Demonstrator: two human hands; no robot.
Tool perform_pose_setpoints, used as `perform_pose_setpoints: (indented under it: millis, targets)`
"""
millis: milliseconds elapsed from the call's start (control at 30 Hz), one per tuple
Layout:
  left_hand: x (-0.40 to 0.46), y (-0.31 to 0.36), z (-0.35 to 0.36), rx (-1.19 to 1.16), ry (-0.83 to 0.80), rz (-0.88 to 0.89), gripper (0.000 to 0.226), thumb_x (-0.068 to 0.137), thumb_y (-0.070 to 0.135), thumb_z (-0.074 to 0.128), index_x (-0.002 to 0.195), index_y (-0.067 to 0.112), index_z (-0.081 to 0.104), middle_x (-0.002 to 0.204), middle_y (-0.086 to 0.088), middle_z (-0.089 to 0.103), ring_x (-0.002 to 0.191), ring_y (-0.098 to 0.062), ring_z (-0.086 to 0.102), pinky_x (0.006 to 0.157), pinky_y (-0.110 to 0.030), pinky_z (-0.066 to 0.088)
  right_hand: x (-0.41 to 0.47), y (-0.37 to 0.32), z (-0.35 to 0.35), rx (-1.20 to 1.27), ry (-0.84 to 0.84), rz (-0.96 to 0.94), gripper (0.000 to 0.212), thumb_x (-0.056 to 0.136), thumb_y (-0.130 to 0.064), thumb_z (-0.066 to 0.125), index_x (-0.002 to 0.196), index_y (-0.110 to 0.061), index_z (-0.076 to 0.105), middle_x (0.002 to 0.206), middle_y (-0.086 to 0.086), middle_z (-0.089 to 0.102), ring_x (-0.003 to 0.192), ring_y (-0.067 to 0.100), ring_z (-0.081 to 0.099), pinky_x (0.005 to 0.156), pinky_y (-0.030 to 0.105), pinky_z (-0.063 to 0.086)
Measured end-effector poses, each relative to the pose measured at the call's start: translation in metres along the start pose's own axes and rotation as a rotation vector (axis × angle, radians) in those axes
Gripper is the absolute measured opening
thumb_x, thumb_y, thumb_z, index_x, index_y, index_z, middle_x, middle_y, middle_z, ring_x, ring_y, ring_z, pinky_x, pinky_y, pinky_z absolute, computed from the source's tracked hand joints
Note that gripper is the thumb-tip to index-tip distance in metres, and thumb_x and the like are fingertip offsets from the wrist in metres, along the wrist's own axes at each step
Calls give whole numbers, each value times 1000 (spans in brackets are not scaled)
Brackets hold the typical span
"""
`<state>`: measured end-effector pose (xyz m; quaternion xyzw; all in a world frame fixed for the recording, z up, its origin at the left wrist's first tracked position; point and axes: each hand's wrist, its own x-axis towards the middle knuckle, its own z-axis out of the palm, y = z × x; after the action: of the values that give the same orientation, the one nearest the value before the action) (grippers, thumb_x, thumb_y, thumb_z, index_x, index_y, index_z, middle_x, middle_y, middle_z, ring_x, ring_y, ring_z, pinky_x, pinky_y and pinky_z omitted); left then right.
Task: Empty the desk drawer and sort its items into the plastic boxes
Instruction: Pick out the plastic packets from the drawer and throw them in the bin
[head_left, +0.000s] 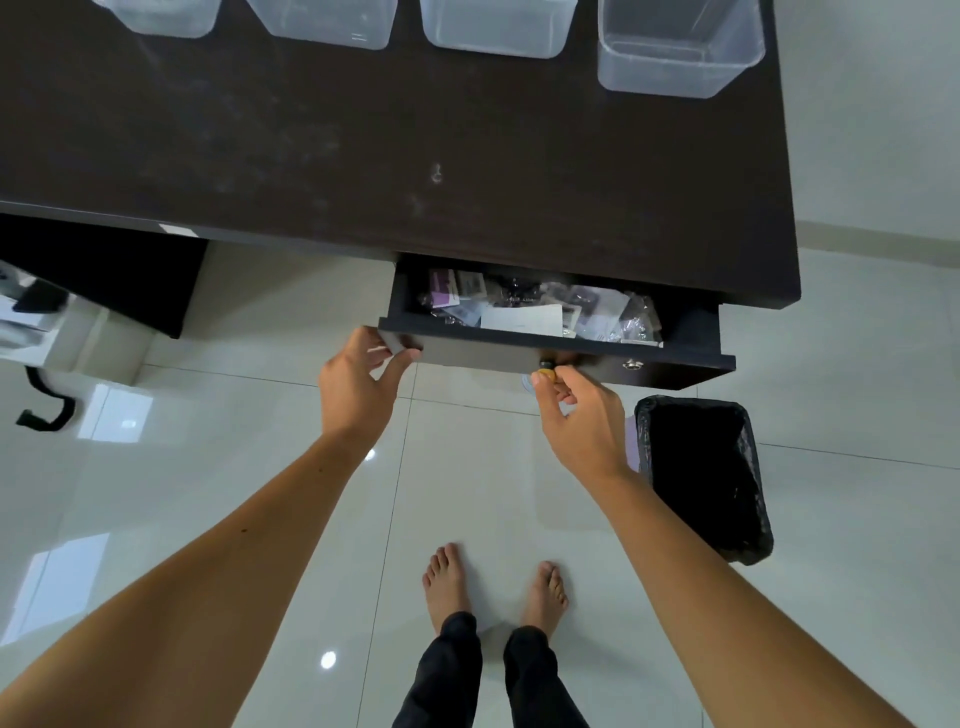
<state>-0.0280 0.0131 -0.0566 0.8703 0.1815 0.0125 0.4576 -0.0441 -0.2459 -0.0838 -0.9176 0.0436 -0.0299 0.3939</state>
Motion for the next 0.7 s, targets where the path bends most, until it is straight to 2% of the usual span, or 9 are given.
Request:
perform_pose_setpoints:
  millis: [67,167,333,400,500,533,700]
  targets:
    - [-14,-5,-5,3,-18,1,26,90,31,82,104,19,63,101,7,75,100,-19,76,89,-37,62,-16,1,-2,0,-19,13,33,102,-44,57,85,-19,71,77,-7,70,71,10,59,71,33,56]
    - [-34,-13,-13,20,-44,-5,27,89,29,83,106,16,65,104,2,77,101,-22,77,90,-42,64,-40,0,-6,-3,-20,28,26,101,-38,64,87,-17,71,79,-4,71,73,13,61,71,34,57]
    - [-70,-26,-22,35,-56,-19,28,89,29,82,107,13,66,107,-4,78,99,-23,78,91,-46,64,-80,2,-10,7,-12,19,32,100,-45,60,87,-17,71,78,-5,71,70,12,61,68,28,53]
    - [-83,-30,-23,33,-45,-18,28,90,27,82,108,11,67,108,-4,78,99,-22,78,88,-37,65,-92,2,-12,1,-15,2,30,100,-41,63,89,-15,71,78,-4,71,70,11,59,67,24,49]
    - [-100,-35,-21,31,-20,-12,28,92,25,81,109,9,66,107,-3,77,96,-19,75,74,-5,54,-109,3,-13,0,-18,9,33,99,-43,61,89,-14,72,79,-2,73,70,11,58,67,20,45]
    - [-104,-36,-21,25,-10,-15,27,92,25,80,107,8,66,107,-2,77,95,-18,73,70,0,49,-112,3,-14,2,-19,19,33,99,-44,60,89,-14,71,79,-2,73,71,11,58,68,20,46]
    - [-121,-44,-22,33,4,-5,25,94,24,79,107,8,65,106,-2,75,93,-17,71,67,3,46,-131,5,-15,-19,-28,20,29,101,-40,63,88,-15,70,80,-1,73,72,12,59,69,24,46]
